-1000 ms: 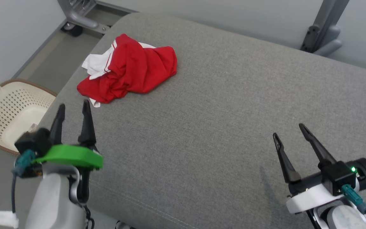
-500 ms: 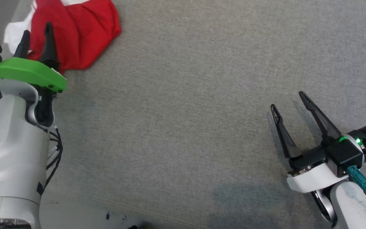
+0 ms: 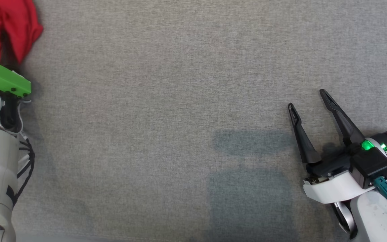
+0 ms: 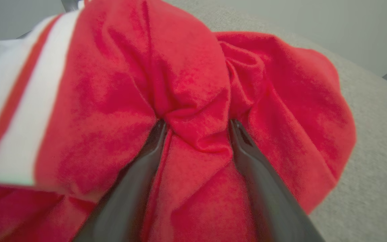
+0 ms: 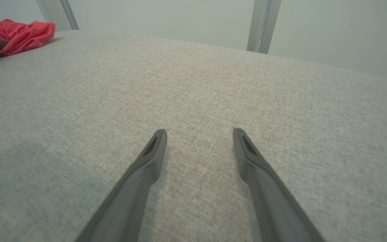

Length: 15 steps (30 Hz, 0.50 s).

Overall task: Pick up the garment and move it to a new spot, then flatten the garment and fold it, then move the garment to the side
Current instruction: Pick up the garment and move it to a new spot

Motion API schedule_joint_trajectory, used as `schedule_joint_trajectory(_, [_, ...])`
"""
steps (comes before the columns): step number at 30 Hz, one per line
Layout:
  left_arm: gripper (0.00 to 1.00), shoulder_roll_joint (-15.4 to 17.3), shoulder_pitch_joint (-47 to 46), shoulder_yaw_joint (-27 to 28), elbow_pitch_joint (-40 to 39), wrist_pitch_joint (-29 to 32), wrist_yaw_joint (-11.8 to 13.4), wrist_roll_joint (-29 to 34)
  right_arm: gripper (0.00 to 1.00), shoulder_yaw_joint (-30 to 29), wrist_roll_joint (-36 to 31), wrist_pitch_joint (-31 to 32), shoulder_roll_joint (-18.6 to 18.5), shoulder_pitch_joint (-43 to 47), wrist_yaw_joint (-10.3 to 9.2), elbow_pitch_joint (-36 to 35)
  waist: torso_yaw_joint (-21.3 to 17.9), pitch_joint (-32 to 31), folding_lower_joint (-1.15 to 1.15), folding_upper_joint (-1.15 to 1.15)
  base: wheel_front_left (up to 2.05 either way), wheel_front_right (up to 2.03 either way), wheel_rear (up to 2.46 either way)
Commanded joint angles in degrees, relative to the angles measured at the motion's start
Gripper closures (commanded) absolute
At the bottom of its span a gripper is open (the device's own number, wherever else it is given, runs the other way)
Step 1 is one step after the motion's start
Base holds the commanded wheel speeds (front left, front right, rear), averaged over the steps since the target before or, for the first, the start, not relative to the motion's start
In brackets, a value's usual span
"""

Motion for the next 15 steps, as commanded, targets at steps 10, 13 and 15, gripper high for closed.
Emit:
schedule_joint_trajectory(10, [1.0, -0.9, 6.0, -4.4, -6.5, -2.6, -0.1, 0.1, 0.0, 0.5, 1.7, 0.0, 2.5, 2.0, -0.07, 3.2, -0.5, -7.9, 0.0, 0.32, 0.0, 0.0, 0.0])
schedule_joint_trajectory(13, [1.0, -0.4, 9.1, -4.3, -13.8, -2.9, 0.0, 2.7, 0.0, 1.0, 2.4, 0.0, 4.1, 3.5, -0.07, 4.6, -0.7, -12.4, 0.0, 0.32, 0.0, 0.0, 0.0])
schedule_joint_trajectory(15, [1.0, -2.4, 14.3, -5.4, -21.4, -2.9, 0.0, 5.1, 0.0, 1.5, 3.1, 0.0, 5.9, 5.6, -0.07, 6.0, -1.6, -17.4, 0.0, 0.32, 0.0, 0.0, 0.0])
